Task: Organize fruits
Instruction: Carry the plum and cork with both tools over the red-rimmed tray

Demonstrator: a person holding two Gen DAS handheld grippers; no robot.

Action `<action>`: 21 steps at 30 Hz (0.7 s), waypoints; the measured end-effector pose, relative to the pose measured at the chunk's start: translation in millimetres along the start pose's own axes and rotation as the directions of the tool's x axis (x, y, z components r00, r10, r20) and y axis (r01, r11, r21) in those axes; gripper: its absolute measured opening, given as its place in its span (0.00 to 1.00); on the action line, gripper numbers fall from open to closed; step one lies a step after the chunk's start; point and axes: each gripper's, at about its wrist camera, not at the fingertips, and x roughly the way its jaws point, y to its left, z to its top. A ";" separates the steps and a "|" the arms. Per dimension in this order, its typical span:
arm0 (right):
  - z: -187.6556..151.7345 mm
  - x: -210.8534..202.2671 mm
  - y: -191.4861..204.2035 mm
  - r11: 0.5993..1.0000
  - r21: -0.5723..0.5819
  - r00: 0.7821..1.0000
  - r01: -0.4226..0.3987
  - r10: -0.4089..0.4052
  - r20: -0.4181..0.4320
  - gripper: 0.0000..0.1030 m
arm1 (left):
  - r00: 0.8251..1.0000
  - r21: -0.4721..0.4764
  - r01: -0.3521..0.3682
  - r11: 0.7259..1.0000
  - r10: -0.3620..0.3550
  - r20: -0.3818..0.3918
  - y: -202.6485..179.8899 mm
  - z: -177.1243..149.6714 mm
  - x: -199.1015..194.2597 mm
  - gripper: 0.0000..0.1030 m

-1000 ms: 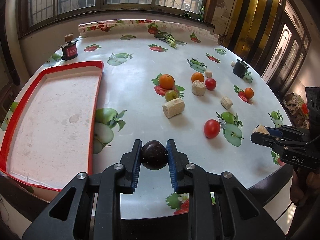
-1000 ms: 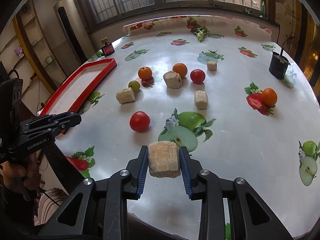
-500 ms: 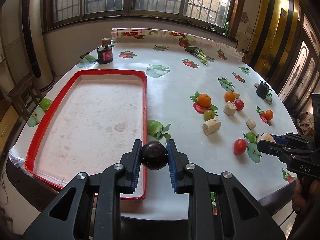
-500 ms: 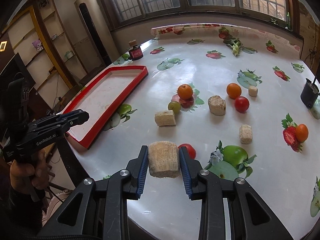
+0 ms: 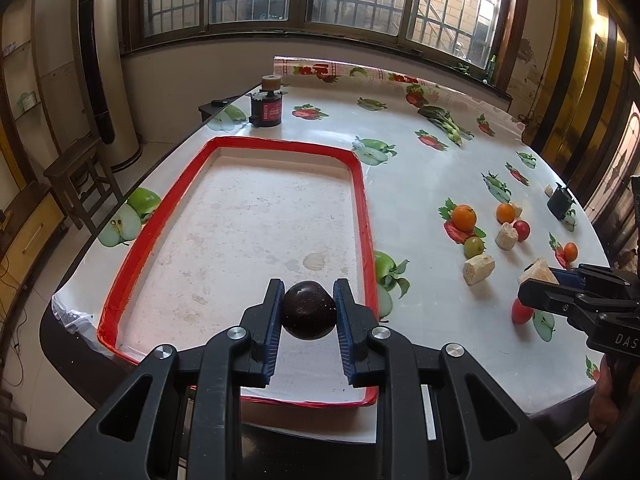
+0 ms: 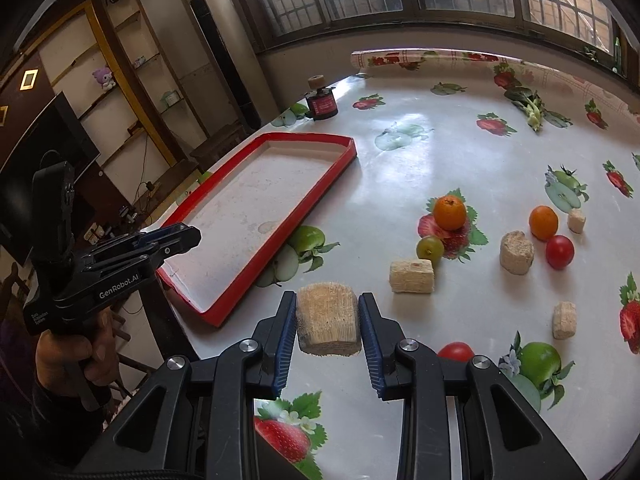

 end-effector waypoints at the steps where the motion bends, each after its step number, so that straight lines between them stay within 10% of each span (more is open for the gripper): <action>1: 3.8 2.9 5.2 1.000 -0.012 1.000 -0.007 0.007 0.001 0.30 | 1.000 -0.009 -0.004 1.000 0.004 0.001 3.4 0.4 0.0 0.22; 21: 60.9 76.9 63.9 0.991 -0.085 0.994 -0.108 0.105 -0.035 0.30 | 0.997 -0.104 -0.071 0.992 0.069 -0.021 56.4 5.9 15.1 0.22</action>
